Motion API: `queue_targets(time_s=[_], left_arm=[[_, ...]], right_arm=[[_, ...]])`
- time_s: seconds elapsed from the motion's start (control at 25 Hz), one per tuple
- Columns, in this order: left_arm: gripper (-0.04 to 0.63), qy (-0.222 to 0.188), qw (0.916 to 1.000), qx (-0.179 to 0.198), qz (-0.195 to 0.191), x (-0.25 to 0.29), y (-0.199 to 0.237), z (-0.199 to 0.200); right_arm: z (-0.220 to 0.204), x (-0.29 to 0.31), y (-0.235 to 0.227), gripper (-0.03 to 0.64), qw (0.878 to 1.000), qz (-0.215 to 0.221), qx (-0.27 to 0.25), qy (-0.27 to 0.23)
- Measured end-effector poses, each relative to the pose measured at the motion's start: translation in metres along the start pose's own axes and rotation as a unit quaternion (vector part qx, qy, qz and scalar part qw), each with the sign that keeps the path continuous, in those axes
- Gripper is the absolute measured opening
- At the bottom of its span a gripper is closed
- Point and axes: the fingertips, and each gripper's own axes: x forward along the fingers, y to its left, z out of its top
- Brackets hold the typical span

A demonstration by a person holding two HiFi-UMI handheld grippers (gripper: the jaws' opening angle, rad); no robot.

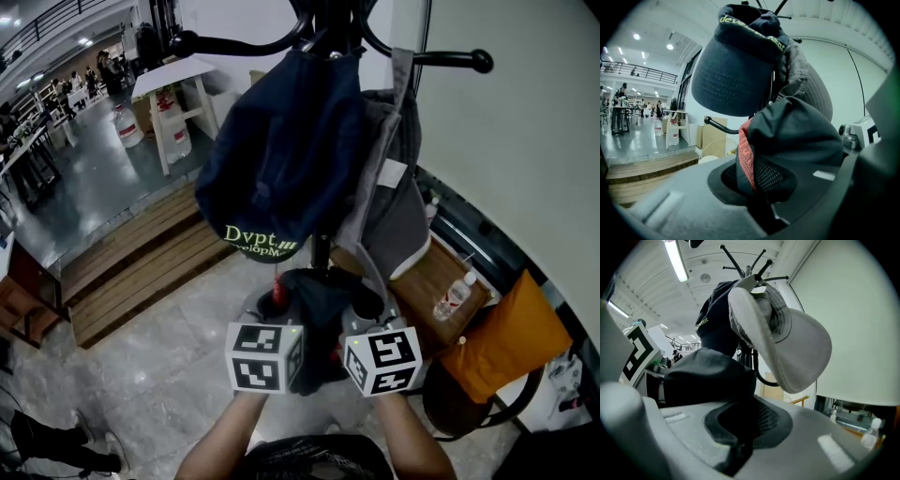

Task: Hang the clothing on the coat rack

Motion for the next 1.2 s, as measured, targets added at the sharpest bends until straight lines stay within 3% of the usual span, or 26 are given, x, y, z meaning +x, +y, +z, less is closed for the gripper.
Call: queue_targets(time_s=[1.2], left_arm=[[0.032,0.036,0.9993,-0.007,0.0,-0.008,-0.003,-0.044]], right_arm=[[-0.044,-0.002,0.011,0.021,0.999,0.016,0.03,0.031]])
